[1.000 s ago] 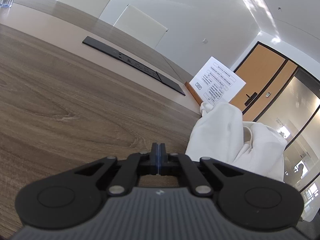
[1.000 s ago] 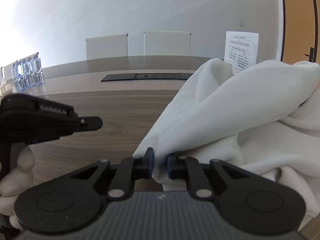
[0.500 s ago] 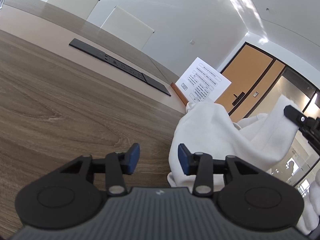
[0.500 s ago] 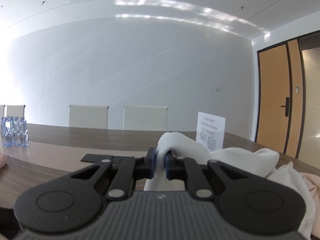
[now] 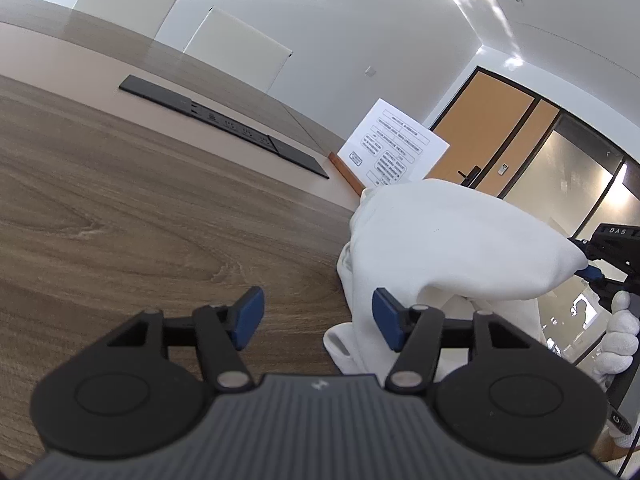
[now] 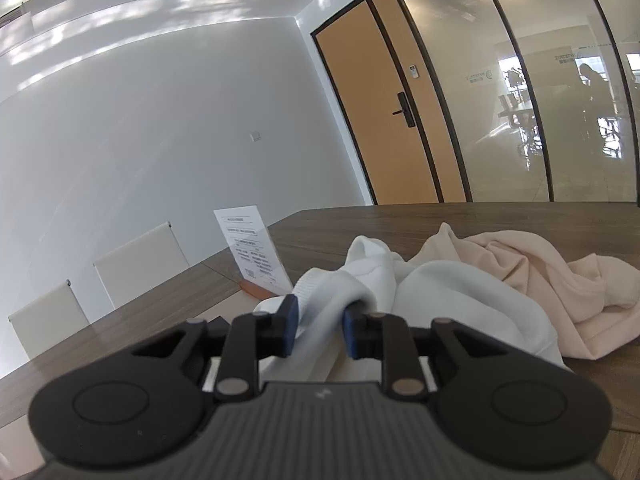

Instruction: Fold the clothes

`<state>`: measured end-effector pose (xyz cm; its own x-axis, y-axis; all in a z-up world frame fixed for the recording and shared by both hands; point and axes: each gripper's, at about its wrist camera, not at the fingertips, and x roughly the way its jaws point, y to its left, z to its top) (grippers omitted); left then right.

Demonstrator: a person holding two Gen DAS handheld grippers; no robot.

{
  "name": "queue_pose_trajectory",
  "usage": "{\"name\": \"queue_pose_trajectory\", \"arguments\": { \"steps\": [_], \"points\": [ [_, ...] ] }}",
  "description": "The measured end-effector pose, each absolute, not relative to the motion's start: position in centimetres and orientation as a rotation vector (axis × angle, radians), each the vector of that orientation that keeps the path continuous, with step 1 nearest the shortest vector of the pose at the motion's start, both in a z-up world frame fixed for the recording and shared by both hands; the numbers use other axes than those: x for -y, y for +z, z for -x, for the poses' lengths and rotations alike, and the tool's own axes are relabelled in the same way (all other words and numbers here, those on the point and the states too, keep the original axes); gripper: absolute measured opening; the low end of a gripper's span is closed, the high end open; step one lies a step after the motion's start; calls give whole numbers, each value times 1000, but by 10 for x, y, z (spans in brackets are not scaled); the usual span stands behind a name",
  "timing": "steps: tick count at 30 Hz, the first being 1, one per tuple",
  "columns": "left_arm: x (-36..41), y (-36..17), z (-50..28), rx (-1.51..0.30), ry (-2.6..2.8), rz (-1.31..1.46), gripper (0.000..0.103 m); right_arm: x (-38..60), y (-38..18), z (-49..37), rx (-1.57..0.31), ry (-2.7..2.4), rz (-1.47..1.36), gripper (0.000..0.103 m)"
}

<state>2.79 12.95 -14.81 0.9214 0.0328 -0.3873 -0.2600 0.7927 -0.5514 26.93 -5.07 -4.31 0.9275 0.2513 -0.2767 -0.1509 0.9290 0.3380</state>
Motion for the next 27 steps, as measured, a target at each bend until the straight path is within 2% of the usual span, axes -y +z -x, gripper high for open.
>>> {"name": "queue_pose_trajectory", "arguments": {
  "steps": [4, 9, 12, 15, 20, 23, 27],
  "points": [
    [-135, -151, -28, -381, 149, 689, 66, 42, -27, -249, -223, 300, -235, 54],
    [-139, -155, -28, -388, 149, 724, 70, 34, -19, -219, -140, 425, -208, 75],
    [-140, -156, -28, -390, 146, 737, 70, 33, -16, -210, -146, 474, -219, 80],
    [-143, -159, -27, -397, 130, 765, 71, 46, -13, -223, -289, 551, -334, 90],
    [-144, -161, -27, -402, 121, 785, 71, 101, -26, -253, -586, 446, -735, 91],
    [-145, -161, -26, -400, 112, 795, 72, 133, -27, -243, -477, 304, -824, 92],
    [-145, -163, -25, -406, 116, 791, 72, 151, -13, -232, -218, 208, -715, 99]
  ]
}}
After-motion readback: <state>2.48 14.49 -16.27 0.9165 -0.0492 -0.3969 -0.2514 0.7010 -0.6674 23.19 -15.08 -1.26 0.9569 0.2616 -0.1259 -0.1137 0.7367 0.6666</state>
